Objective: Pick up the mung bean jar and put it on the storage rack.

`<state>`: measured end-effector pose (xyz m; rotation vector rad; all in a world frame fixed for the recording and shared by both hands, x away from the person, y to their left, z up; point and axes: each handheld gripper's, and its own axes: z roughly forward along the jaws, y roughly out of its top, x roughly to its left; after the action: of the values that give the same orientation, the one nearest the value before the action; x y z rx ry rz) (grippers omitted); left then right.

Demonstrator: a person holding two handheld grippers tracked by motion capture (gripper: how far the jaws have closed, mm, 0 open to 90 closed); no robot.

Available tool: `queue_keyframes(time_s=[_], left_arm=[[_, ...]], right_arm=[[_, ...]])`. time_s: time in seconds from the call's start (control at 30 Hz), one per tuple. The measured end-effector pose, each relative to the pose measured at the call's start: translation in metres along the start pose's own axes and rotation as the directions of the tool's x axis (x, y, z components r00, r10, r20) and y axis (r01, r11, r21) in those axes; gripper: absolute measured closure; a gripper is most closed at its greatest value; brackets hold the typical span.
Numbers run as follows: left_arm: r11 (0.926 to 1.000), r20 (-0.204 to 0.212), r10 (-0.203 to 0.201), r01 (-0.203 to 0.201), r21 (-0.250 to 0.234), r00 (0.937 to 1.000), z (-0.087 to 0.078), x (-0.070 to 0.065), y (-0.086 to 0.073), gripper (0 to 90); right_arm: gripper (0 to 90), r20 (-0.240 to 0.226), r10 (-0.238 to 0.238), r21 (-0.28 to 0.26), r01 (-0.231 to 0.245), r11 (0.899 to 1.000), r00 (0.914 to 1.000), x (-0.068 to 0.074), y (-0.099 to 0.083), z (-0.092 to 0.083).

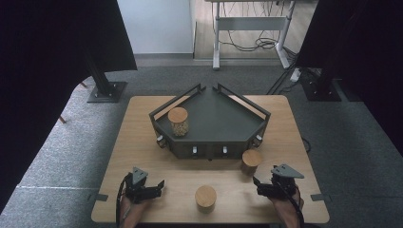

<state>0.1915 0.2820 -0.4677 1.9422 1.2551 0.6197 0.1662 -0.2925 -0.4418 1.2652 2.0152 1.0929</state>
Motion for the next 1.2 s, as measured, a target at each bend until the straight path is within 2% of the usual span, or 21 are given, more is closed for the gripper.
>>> queue_keyframes(time_s=[0.2,0.57,0.7,1.2], left_arm=[[0.9998,-0.006,-0.001,0.002,0.019,1.0000,0.002,-0.001,0.003,5.9],[0.9985,-0.019,0.005,-0.004,0.054,0.9998,0.004,-0.004,0.009,5.9],[0.9980,-0.023,0.006,-0.005,0.064,0.9997,0.005,-0.005,0.010,5.9],[0.9966,-0.025,0.001,0.001,0.082,0.9997,0.007,-0.004,0.013,5.8]], right_arm=[[6.6,-0.017,-0.014,-0.010,0.014,1.000,0.9998,0.006,0.003,-0.003],[6.5,-0.050,-0.008,-0.015,0.008,1.000,0.9987,0.011,0.003,-0.005],[6.5,-0.081,0.000,-0.020,-0.001,1.000,0.9967,0.013,0.004,-0.007],[6.7,-0.149,-0.037,-0.041,0.032,0.999,0.9882,0.025,0.007,-0.004]])
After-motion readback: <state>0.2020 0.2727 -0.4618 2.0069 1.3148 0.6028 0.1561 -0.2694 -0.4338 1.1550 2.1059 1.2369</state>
